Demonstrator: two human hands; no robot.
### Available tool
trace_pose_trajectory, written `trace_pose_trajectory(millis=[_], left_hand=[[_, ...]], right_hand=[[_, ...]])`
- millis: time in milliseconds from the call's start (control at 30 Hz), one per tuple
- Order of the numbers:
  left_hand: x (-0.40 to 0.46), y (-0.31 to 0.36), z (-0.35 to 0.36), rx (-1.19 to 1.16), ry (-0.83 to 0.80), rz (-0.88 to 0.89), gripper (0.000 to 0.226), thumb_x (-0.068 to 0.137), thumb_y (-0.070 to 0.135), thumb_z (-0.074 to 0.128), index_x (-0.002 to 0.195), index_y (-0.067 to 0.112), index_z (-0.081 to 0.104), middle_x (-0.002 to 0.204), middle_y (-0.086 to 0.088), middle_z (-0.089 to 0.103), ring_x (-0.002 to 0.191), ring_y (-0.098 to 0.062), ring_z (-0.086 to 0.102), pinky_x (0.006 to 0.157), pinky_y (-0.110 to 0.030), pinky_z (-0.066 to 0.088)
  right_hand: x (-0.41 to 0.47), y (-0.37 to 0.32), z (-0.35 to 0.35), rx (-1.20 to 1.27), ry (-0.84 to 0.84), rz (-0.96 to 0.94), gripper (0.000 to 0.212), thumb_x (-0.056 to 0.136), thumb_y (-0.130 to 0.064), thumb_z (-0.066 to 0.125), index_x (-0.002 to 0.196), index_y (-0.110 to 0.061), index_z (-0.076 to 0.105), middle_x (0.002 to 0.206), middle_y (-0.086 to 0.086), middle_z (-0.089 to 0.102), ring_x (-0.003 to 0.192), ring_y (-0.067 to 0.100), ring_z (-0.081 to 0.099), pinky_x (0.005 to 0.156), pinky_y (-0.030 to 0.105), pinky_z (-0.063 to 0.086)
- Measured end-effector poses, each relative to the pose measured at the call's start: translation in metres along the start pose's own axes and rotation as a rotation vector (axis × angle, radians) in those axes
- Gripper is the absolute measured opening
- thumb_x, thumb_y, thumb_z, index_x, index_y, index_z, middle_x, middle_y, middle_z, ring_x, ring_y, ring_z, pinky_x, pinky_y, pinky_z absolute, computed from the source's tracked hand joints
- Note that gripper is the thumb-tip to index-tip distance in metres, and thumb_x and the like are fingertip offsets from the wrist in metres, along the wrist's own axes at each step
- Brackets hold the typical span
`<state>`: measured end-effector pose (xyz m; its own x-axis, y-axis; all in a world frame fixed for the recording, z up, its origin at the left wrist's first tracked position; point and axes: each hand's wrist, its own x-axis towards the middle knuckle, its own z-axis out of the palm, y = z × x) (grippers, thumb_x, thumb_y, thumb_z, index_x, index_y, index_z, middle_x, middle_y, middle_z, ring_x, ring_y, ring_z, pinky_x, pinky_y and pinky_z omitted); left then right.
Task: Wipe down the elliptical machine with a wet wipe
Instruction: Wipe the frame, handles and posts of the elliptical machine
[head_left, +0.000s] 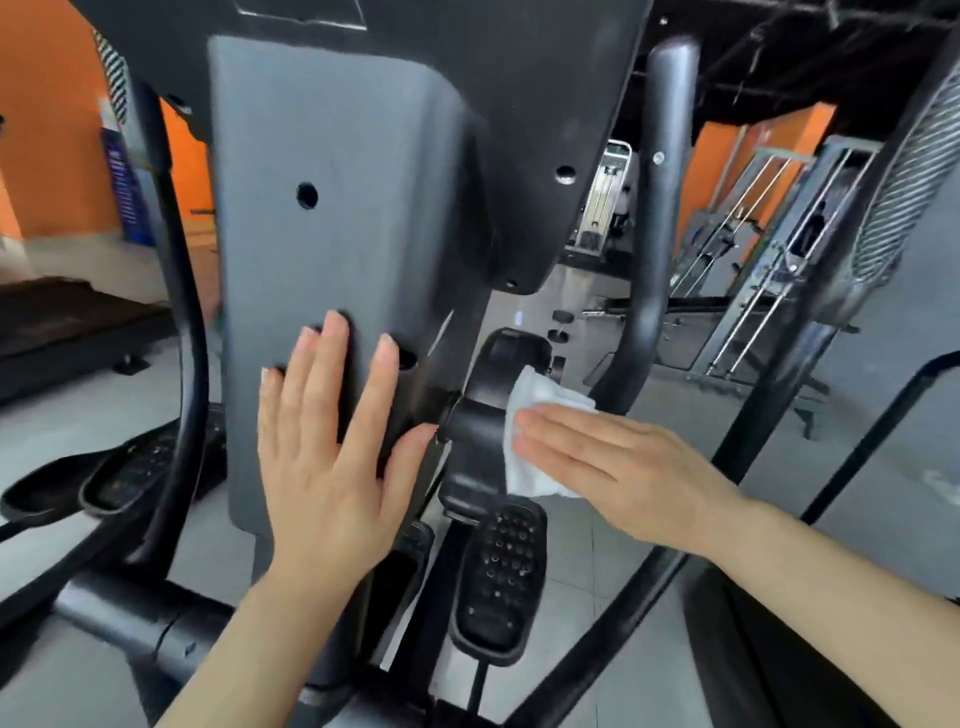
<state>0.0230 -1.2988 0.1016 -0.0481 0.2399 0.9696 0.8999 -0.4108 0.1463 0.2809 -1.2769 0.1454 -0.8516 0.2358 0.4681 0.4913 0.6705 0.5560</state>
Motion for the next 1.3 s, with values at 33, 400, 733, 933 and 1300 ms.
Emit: trace_pose_trajectory(millis=[33,400,733,933,1300], left_hand=[[0.000,0.000,0.000,-0.008,0.003,0.003,0.053,0.101,0.040,0.045,0.147,0.018,0.030,0.153,-0.019,0.023,0.146,-0.031,0.018,0.119,-0.047,0.013],[-0.002,0.002,0.007,0.069,0.062,0.009,0.057,0.099,0.035,0.051,0.149,0.018,0.029,0.151,-0.023,0.030,0.144,-0.033,0.022,0.118,-0.049,0.018],[0.000,0.001,0.006,0.054,0.068,0.024,0.054,0.098,0.034,0.051,0.146,0.016,0.032,0.151,-0.023,0.028,0.143,-0.034,0.023,0.119,-0.047,0.016],[-0.001,0.002,0.008,0.049,0.092,0.021,0.052,0.098,0.032,0.051,0.143,0.010,0.037,0.149,-0.026,0.030,0.142,-0.036,0.023,0.119,-0.047,0.016],[-0.001,0.002,0.008,0.056,0.076,0.021,0.054,0.100,0.034,0.049,0.147,0.017,0.031,0.150,-0.024,0.030,0.142,-0.037,0.026,0.118,-0.048,0.018]], right_hand=[[-0.007,0.003,-0.003,0.020,0.017,0.022,0.041,0.099,0.005,0.027,0.134,-0.007,0.045,0.139,0.005,0.050,0.131,0.019,0.045,0.113,0.031,0.034],[-0.034,0.074,-0.031,-0.068,0.228,0.548,0.032,0.098,-0.010,0.047,0.127,-0.010,0.061,0.128,0.006,0.061,0.122,0.024,0.056,0.109,0.024,0.037],[-0.027,0.019,0.019,0.800,0.365,1.065,0.036,0.103,-0.012,0.040,0.128,-0.031,0.057,0.136,-0.022,0.051,0.131,-0.012,0.038,0.115,0.017,0.024],[-0.021,-0.009,-0.019,0.860,0.377,0.827,0.029,0.100,-0.025,0.042,0.115,-0.028,0.067,0.124,-0.020,0.064,0.123,0.004,0.054,0.109,0.028,0.037],[-0.010,0.005,0.015,0.622,0.353,1.062,0.032,0.099,-0.029,0.037,0.110,-0.026,0.067,0.121,-0.011,0.063,0.117,-0.003,0.052,0.094,0.003,0.030]])
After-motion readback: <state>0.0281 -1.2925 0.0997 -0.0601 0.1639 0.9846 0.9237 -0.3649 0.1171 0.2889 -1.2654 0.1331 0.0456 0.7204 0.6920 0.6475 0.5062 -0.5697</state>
